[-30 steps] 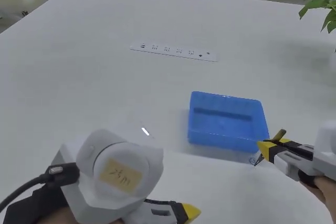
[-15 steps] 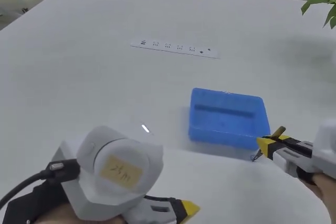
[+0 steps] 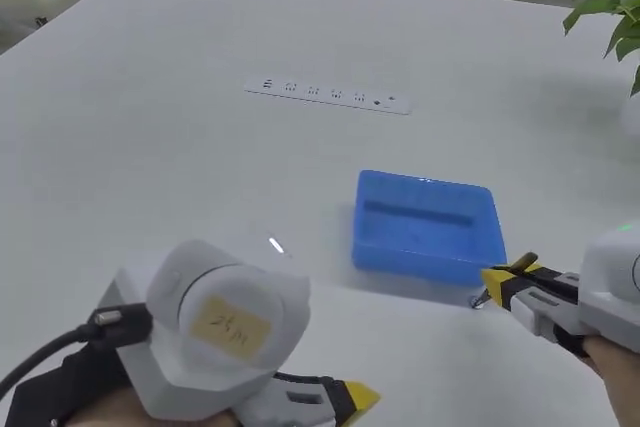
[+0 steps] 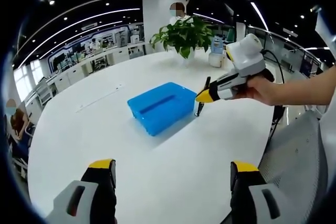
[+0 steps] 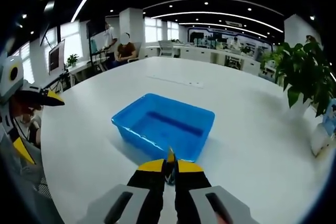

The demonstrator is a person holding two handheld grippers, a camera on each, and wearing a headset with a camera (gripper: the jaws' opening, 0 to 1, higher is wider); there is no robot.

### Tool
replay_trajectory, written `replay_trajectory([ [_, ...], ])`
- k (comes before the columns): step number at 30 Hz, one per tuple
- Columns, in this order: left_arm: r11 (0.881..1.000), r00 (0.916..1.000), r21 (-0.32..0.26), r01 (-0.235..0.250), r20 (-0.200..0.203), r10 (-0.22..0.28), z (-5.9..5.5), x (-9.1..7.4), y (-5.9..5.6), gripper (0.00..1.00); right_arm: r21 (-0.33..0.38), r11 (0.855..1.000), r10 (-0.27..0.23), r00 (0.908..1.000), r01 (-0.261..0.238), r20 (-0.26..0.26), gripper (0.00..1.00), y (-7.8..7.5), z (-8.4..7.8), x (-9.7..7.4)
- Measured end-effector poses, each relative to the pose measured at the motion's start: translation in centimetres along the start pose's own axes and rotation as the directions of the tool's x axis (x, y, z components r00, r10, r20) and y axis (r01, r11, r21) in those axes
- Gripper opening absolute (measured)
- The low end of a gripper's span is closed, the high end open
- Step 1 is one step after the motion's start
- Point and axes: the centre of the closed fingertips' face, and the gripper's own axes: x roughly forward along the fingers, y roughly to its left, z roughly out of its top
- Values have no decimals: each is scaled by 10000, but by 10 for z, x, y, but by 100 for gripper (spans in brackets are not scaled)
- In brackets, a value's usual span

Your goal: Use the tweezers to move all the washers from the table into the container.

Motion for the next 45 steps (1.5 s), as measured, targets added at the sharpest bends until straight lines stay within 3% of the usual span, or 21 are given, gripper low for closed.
replay_trajectory([
  [7,10000,9999,44,-82,71,82,2,-5,3,92,-7,9999,110,9999,-110,33,2,2,9,-4],
  [12,9999,9998,7,-144,117,144,3,-5,6,92,-67,9990,446,9978,-444,484,2,10,34,-14],
  [16,9999,9998,-45,-135,166,136,5,-5,6,92,237,9962,802,9909,-833,1079,2,14,61,-23],
  [23,9999,9999,-20,-134,53,134,2,-4,6,92,88,9973,709,9837,-734,1651,2,8,87,-25],
  [26,9999,9999,-7,-140,58,140,2,-4,7,92,64,9982,575,9859,-593,1574,2,1,86,-17],
  [29,9999,9999,16,-125,46,125,2,-4,6,92,216,9988,415,9927,-442,1136,2,-5,69,0],
  [35,9998,9998,-1,-179,-9,179,0,-6,8,92,561,9974,418,9967,-457,692,3,0,48,17],
  [45,9998,9998,-15,-203,-92,203,-3,-5,9,92,148,9989,449,9990,-450,43,3,0,39,34],
])
